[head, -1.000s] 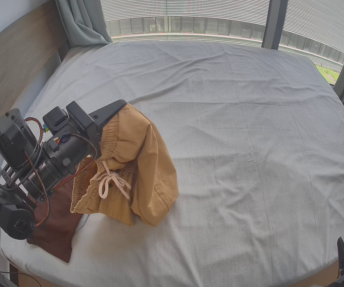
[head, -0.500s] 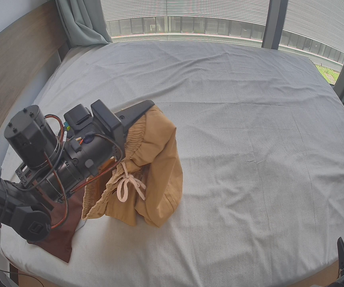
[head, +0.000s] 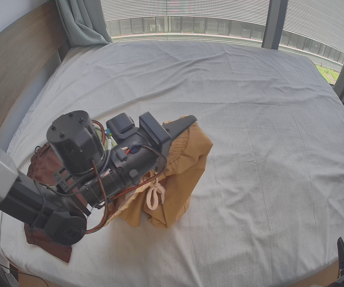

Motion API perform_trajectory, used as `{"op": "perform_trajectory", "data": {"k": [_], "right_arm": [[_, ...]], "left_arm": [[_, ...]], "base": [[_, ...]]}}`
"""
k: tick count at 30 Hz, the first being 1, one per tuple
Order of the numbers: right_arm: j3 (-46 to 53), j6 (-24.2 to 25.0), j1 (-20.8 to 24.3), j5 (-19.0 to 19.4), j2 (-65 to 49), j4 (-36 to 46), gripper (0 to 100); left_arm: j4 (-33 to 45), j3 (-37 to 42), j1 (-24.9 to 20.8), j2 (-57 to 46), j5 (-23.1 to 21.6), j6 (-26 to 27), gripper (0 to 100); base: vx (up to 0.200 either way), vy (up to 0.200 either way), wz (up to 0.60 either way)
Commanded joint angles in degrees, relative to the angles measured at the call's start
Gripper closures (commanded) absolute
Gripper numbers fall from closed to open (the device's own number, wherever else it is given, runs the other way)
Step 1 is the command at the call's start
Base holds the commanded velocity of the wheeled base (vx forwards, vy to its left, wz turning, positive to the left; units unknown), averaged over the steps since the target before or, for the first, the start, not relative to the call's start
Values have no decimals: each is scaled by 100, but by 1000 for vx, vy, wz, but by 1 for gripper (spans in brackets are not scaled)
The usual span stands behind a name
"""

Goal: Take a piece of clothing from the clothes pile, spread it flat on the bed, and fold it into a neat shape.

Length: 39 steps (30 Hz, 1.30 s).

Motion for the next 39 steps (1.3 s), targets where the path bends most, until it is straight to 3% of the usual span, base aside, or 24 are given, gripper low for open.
{"op": "perform_trajectory", "data": {"k": [1,24,28,39], "right_arm": [[84,-2,0,4,-57,-1,0],[92,-2,0,4,-57,-1,0],[84,-2,0,-5,-57,-1,0],[84,-11,0,4,-57,-1,0]], "left_arm": [[-2,-243,-203,532,-1,-4,100],[314,-1271,-1248,1182,-379,-883,100],[270,-1500,-1319,874,-704,-1489,100],[288,-2150,-1301,154,-722,-2526,100]], "base": [[0,0,0],[0,0,0],[0,0,0],[0,0,0]]}}
